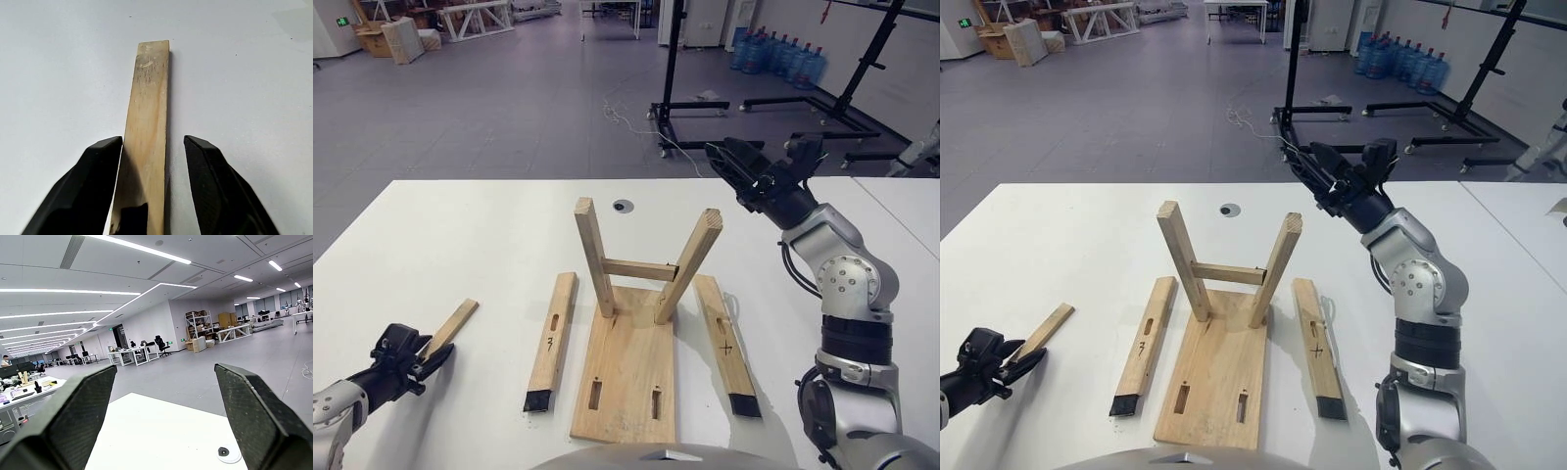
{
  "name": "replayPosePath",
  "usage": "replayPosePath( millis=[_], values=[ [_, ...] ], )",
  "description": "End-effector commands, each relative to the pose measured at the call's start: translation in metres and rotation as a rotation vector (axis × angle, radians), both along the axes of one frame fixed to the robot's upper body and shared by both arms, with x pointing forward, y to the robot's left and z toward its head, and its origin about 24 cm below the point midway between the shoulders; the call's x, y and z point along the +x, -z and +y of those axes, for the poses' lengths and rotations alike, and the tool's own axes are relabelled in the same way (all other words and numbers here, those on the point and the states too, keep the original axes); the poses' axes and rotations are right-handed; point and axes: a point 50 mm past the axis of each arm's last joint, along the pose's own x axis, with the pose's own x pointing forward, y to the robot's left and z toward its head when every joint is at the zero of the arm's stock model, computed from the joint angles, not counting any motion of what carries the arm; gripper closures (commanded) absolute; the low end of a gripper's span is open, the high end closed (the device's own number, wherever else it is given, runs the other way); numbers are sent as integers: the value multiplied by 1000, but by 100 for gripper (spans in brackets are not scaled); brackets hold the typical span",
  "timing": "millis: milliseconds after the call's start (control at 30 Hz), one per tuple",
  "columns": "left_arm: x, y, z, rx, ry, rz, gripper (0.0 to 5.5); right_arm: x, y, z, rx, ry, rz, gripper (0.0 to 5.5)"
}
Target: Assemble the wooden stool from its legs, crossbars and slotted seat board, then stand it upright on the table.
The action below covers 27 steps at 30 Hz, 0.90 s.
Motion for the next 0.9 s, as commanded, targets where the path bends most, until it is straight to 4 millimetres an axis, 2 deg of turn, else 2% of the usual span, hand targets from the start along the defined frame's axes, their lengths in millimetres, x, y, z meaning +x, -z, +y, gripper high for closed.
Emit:
replayPosePath(
  millis=[33, 133, 333, 433, 500, 567, 633, 767, 833, 900],
  values=[
    [-38, 39, -6, -32, -38, 255, 376, 2, -7, 1, -12, -4, -20, 180],
    [-37, 42, -11, -52, -41, 246, 420, 3, -9, 1, -15, -6, -25, 180],
    [-24, 46, -30, -108, -33, 169, 422, 6, -14, 0, -17, -3, -46, 180],
    [18, 16, -44, -34, -12, -169, 422, 4, -33, -12, 8, -8, -105, 180],
    [47, -17, -65, 16, 26, -452, 422, -14, -51, -7, 88, -179, -155, 180],
    [64, -50, -94, 6, 60, -694, 422, -36, -63, 5, 140, -383, -181, 180],
    [69, -75, -121, -69, 93, -850, 422, -55, -68, 18, 165, -549, -179, 180],
    [66, -123, -154, -271, 181, -1051, 422, -83, -70, 32, 234, -806, -96, 180],
    [55, -140, -169, -493, 271, -1062, 422, -88, -59, 37, 257, -857, 1, 180],
    [45, -146, -175, -677, 339, -1024, 422, -92, -39, 39, 230, -890, 115, 180]
  ],
)
